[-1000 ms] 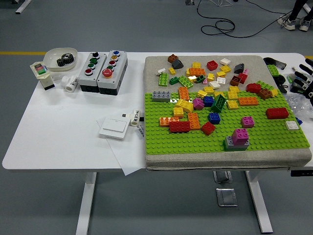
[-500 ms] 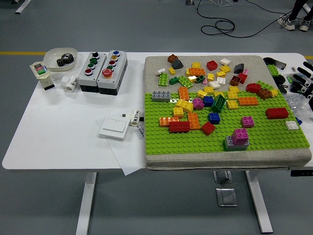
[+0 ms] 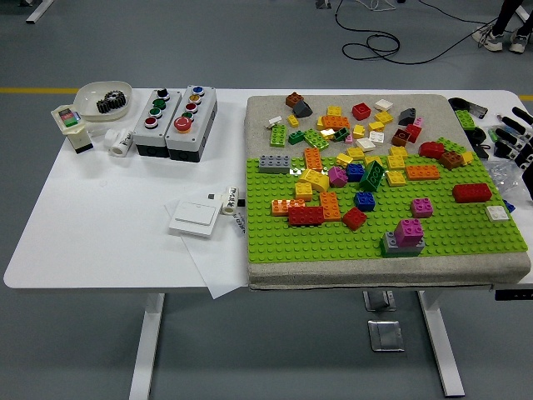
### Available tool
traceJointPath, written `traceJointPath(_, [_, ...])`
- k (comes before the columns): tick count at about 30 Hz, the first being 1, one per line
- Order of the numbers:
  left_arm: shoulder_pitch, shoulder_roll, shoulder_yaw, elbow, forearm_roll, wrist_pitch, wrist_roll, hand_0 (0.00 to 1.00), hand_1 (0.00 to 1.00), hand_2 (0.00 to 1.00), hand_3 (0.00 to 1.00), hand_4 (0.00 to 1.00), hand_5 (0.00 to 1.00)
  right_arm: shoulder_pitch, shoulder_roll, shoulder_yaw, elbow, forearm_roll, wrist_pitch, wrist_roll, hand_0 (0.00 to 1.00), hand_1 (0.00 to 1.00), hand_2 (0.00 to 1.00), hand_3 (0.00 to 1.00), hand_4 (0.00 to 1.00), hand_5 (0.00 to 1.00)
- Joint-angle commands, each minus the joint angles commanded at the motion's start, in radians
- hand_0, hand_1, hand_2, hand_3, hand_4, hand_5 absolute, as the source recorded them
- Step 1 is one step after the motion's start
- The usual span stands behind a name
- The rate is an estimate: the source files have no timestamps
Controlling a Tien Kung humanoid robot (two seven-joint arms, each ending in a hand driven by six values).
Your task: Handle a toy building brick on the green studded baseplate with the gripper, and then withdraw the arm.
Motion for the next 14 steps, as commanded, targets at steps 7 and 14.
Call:
traceJointPath(7, [-0.001,-0.001,0.000,0.001,-0.002,0.000,-0.001,0.598,0.677,0.645,0.549,0.565,0.616,0.001,-0.003,0.005,0.006,0.005,-0.001,-0.004,0.897,0.831,0.847,0.853,0.998,0.986])
traceJointPath(14, [-0.003,-0.002,0.002,0.002,-0.005,-0.001,-0.002,0.598,0.677,0.644,0.549,0.565,0.616,-0.001,-0.003,0.005,0.006,0.004,0.001,-0.004,0.897,0.830,0.846,0.851,0.998,0.985])
